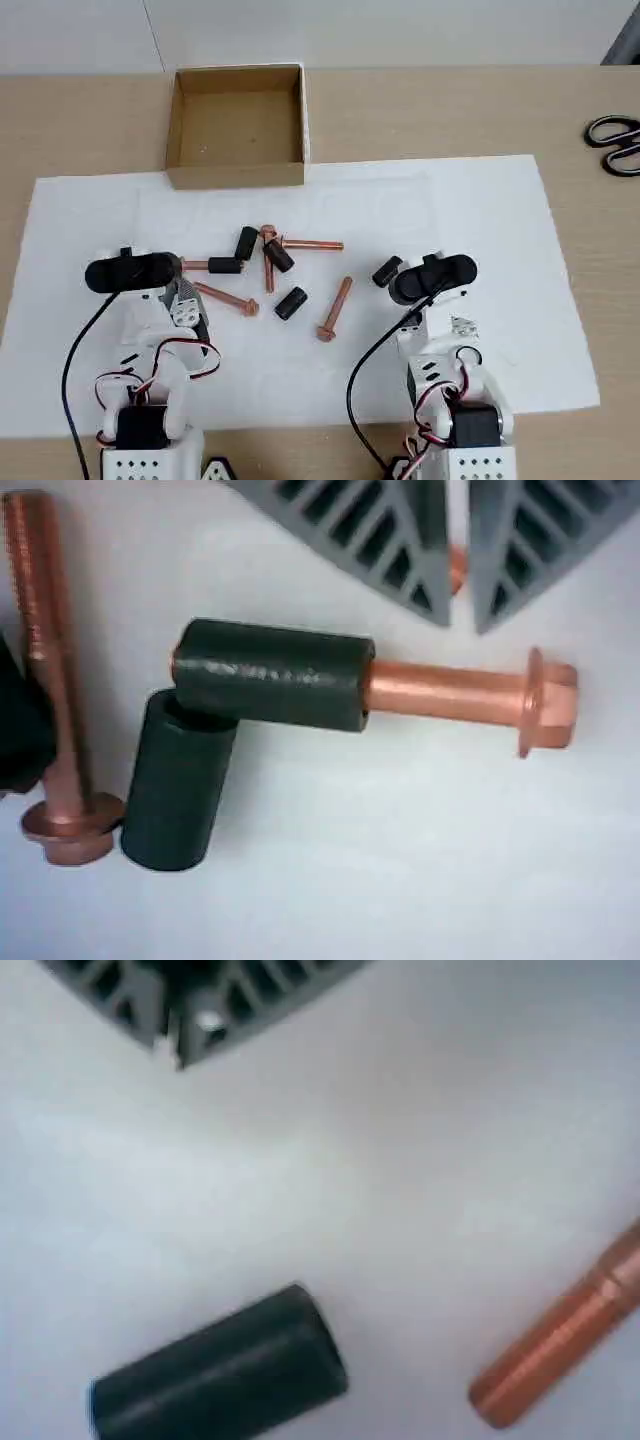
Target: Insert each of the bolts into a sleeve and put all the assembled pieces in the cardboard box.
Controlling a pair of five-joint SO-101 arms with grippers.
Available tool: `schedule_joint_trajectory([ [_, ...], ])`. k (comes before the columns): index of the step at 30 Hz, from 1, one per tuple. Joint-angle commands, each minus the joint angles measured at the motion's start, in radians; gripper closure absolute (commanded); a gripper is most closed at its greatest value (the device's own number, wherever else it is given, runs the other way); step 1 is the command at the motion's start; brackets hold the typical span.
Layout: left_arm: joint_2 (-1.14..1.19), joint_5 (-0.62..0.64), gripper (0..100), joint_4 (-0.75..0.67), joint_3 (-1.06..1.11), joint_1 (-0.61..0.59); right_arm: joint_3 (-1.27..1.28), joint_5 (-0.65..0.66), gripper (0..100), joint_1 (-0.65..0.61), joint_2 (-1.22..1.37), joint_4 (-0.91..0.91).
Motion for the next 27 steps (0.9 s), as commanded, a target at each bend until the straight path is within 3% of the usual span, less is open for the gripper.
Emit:
schedule_joint_trajectory([
  [1,-0.012,0.0,99,0.0,-0.01,-0.005,-0.008,0.009,99.5,0.004,-0.016,-0.005],
  [27,-0.012,0.0,99,0.0,-0.01,-0.005,-0.008,0.009,99.5,0.004,-0.016,-0.005],
])
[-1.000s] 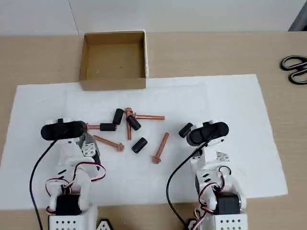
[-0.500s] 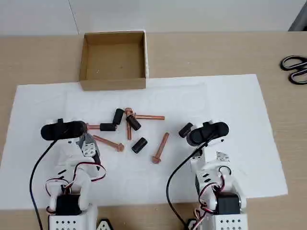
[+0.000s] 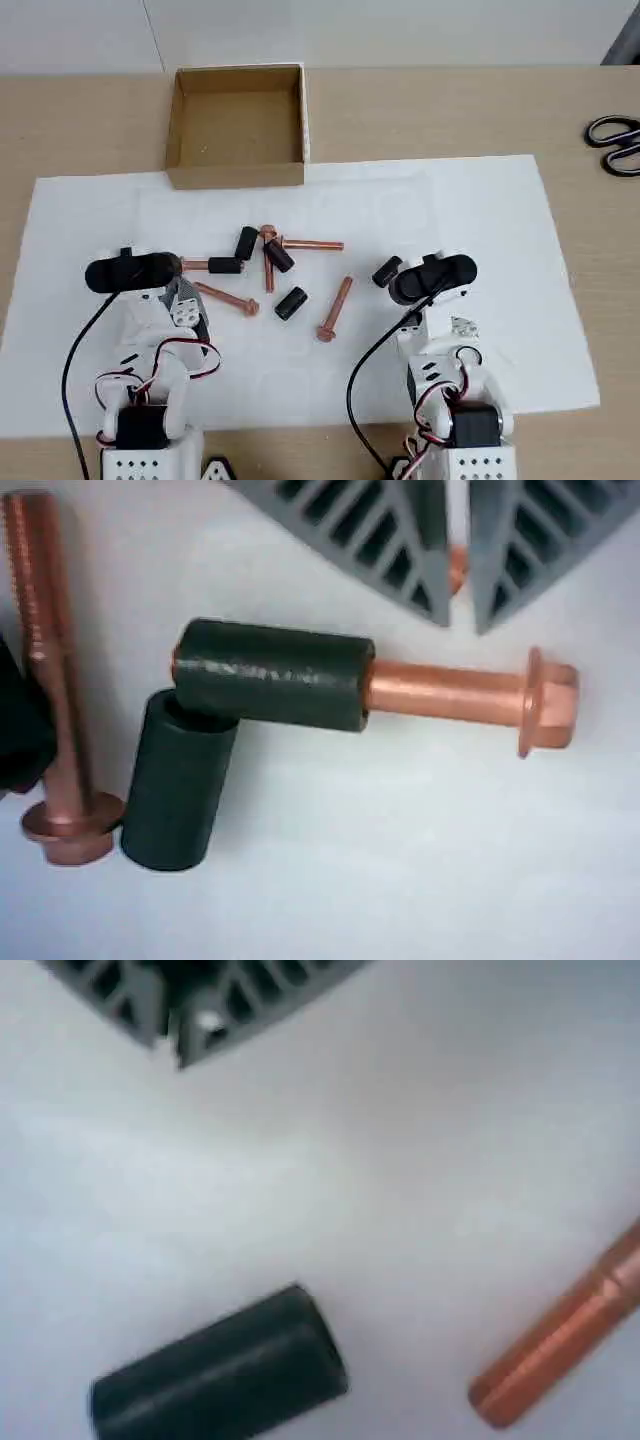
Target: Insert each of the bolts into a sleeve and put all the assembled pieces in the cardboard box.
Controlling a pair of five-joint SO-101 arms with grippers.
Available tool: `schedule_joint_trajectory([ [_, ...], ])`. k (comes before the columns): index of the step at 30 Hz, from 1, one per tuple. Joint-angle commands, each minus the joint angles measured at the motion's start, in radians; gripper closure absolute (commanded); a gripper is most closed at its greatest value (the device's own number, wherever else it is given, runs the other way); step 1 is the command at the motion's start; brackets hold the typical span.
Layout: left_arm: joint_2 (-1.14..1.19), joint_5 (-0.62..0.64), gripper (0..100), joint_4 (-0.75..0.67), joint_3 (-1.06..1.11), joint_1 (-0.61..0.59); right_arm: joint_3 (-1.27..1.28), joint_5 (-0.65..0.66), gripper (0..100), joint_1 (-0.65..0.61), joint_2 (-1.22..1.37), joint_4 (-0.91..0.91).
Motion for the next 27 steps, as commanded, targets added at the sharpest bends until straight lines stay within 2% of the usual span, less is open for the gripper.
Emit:
schedule_joint_trajectory([
  [1,-0.012,0.0,99,0.0,-0.01,-0.005,-0.008,0.009,99.5,0.004,-0.016,-0.005],
  [6,-0.012,0.0,99,0.0,-0.01,-0.005,-0.008,0.005,99.5,0.004,-0.016,-0.005],
  [10,-0.012,0.003,99,-0.002,-0.01,0.005,0.018,-0.025,99.3,-0.051,-0.016,-0.111],
  [27,-0.012,0.003,99,-0.003,-0.01,0.003,0.0,-0.023,99.1,-0.073,-0.013,-0.113],
])
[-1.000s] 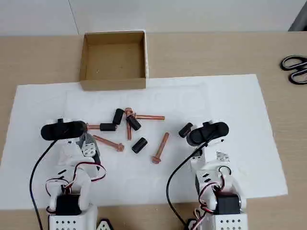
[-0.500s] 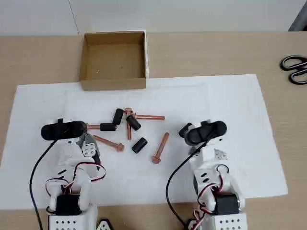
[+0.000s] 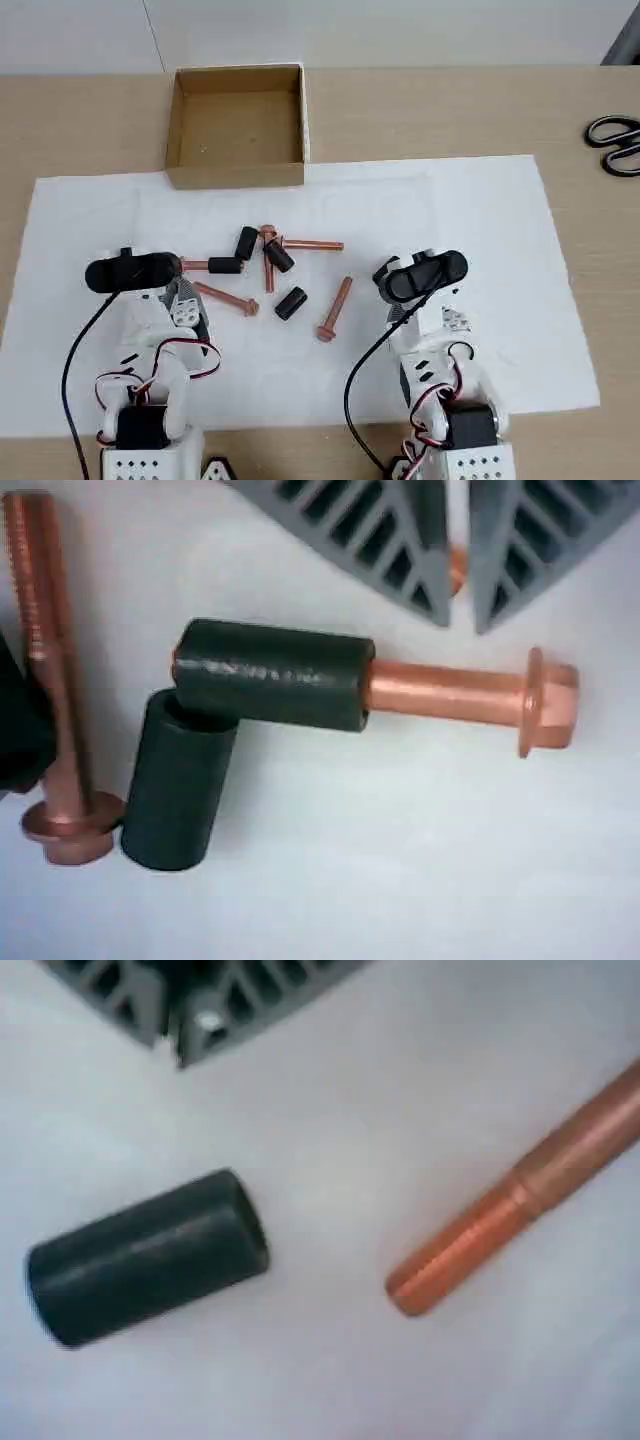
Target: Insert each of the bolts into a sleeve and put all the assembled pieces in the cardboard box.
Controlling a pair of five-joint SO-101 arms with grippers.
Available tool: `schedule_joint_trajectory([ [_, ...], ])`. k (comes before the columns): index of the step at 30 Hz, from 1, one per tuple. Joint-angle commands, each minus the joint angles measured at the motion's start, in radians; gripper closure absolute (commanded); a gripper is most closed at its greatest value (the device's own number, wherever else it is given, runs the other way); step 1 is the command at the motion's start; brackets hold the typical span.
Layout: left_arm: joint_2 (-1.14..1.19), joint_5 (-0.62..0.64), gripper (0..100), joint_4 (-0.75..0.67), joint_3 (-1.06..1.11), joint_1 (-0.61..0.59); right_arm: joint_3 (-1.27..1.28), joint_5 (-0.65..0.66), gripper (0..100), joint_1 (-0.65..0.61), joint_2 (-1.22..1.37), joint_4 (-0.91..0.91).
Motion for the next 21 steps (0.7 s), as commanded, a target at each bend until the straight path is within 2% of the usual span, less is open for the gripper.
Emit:
schedule_joint_trajectory([
  [1,-0.012,0.003,99,-0.003,-0.01,0.003,-0.026,-0.009,99.1,-0.007,-0.007,-0.013],
  [6,-0.012,0.003,99,-0.003,-0.01,0.003,-0.109,-0.009,99.1,-0.002,-0.005,0.047],
  [15,-0.012,0.003,99,-0.005,-0.01,0.003,-0.272,-0.014,99.1,-0.005,0.007,0.015],
  [18,-0.012,0.003,99,-0.005,-0.01,0.003,-0.373,-0.014,99.1,-0.005,0.094,0.028],
  [21,-0.012,0.005,99,-0.005,-0.01,0.003,-0.523,-0.037,99.1,-0.005,0.3,0.044],
])
